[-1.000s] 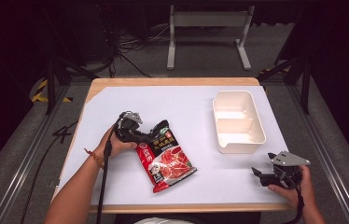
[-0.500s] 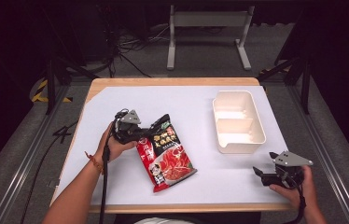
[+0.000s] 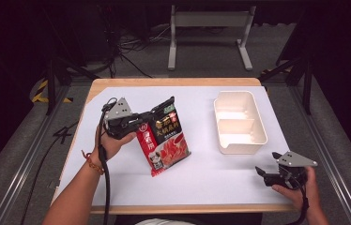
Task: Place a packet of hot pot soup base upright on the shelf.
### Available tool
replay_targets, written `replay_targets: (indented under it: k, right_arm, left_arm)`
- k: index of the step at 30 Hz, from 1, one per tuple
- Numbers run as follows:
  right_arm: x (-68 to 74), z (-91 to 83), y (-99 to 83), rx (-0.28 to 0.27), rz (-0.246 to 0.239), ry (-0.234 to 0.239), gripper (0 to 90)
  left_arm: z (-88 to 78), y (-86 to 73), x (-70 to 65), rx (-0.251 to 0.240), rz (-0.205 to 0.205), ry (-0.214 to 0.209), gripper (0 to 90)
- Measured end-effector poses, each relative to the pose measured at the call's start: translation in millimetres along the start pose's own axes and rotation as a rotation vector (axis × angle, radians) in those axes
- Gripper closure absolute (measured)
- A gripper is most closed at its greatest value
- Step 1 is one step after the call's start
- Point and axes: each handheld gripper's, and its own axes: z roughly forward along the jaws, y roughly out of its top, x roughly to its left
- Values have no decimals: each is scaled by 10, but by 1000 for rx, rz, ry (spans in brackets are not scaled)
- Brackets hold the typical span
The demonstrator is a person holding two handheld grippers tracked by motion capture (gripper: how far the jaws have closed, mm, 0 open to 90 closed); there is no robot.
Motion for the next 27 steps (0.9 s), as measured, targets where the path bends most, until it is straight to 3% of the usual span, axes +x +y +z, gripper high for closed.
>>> replay_targets:
  k: [4, 11, 17, 27]
  right_arm:
    - [1, 6, -1, 3, 0, -2, 165]
    - [-4, -5, 4, -4, 12, -5, 166]
    - [-3, 1, 3, -4, 13, -5, 166]
    - [-21, 1, -4, -11, 22, 4, 166]
  left_arm:
    - [1, 152, -49, -40, 0, -5, 874]
    - [134, 428, -31, -51, 21, 25, 874]
    - [345, 602, 82, -86, -25, 8, 876]
    - [659, 853, 118, -135, -67, -40, 876]
